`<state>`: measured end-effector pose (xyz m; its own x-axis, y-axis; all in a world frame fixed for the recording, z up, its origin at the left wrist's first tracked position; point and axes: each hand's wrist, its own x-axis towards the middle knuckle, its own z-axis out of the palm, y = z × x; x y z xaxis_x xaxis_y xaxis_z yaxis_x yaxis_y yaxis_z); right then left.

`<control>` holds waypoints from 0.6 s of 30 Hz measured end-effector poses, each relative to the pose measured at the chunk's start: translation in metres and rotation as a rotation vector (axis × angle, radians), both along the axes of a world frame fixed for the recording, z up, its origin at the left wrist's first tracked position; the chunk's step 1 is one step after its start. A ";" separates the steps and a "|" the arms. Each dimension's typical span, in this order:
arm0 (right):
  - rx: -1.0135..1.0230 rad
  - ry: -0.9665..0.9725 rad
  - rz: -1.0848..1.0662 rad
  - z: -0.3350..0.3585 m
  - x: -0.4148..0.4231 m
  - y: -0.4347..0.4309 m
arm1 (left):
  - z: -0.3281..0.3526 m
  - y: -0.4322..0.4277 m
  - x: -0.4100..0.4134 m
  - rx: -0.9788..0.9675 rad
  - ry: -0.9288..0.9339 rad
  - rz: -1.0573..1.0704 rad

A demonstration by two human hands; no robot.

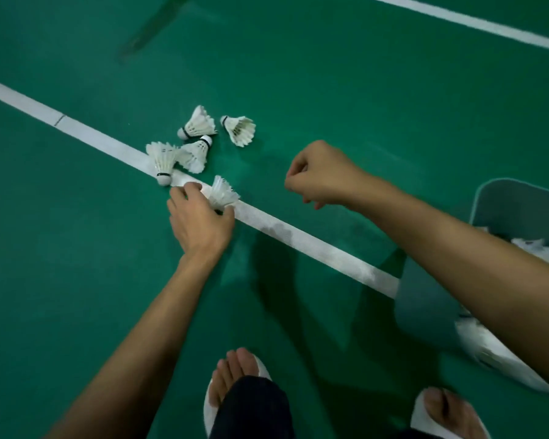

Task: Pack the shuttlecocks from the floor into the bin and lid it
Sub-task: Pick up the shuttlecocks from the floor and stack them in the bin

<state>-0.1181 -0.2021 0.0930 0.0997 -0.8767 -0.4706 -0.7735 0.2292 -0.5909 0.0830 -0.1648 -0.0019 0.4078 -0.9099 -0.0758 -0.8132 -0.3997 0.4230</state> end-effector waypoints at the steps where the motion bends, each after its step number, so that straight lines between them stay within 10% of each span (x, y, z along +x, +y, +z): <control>1: 0.045 -0.051 -0.007 -0.011 0.014 -0.014 | -0.009 -0.007 0.010 0.048 -0.015 -0.015; 18: -0.133 -0.260 -0.282 -0.065 0.082 -0.119 | -0.019 -0.098 0.034 -0.088 0.632 0.109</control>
<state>-0.0360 -0.3215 0.0275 -0.0523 -0.9381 -0.3423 -0.5119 0.3195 -0.7975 0.1165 -0.2629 -0.0212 0.3991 -0.8797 -0.2586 -0.3538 -0.4080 0.8416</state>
